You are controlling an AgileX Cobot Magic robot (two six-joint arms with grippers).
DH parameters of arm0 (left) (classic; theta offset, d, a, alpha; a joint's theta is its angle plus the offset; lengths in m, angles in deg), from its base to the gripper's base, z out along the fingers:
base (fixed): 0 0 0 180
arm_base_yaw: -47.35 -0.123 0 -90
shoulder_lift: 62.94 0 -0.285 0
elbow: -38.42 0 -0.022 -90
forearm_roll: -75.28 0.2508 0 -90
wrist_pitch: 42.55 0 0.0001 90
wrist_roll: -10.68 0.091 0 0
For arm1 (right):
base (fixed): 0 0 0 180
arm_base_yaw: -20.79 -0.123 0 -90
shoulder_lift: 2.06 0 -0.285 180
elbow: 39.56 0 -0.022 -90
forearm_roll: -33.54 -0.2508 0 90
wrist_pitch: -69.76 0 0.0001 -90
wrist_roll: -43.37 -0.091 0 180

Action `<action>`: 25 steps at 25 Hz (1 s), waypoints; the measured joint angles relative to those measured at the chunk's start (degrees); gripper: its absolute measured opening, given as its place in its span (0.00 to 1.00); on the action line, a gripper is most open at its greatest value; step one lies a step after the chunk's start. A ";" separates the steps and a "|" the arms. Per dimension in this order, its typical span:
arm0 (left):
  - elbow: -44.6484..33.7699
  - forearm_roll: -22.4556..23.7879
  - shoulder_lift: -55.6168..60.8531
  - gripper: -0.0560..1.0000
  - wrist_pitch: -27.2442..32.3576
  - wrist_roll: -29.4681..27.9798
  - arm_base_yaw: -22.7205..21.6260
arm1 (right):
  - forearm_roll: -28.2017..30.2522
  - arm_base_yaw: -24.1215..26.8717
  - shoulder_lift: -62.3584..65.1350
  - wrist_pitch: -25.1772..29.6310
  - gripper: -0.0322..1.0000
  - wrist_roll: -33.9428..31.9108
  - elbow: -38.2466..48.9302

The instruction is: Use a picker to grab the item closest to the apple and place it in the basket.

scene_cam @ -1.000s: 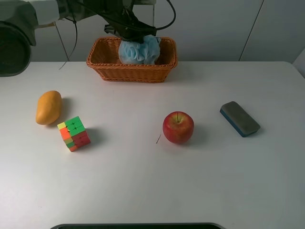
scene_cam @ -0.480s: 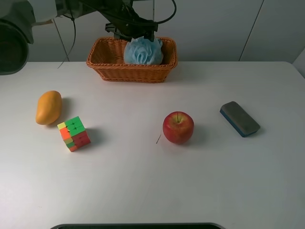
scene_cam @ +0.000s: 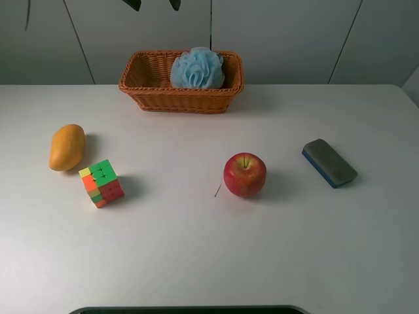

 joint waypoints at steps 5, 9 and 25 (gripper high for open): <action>-10.70 0.00 11.59 0.74 0.64 1.84 0.00 | 0.00 0.00 0.00 0.00 0.71 0.00 0.00; -24.29 0.55 24.49 0.74 0.64 2.73 0.00 | 0.00 0.00 0.00 0.00 0.71 0.00 0.00; -75.98 3.01 79.95 0.74 1.18 6.32 0.00 | 0.00 0.00 0.00 0.00 0.71 0.00 0.00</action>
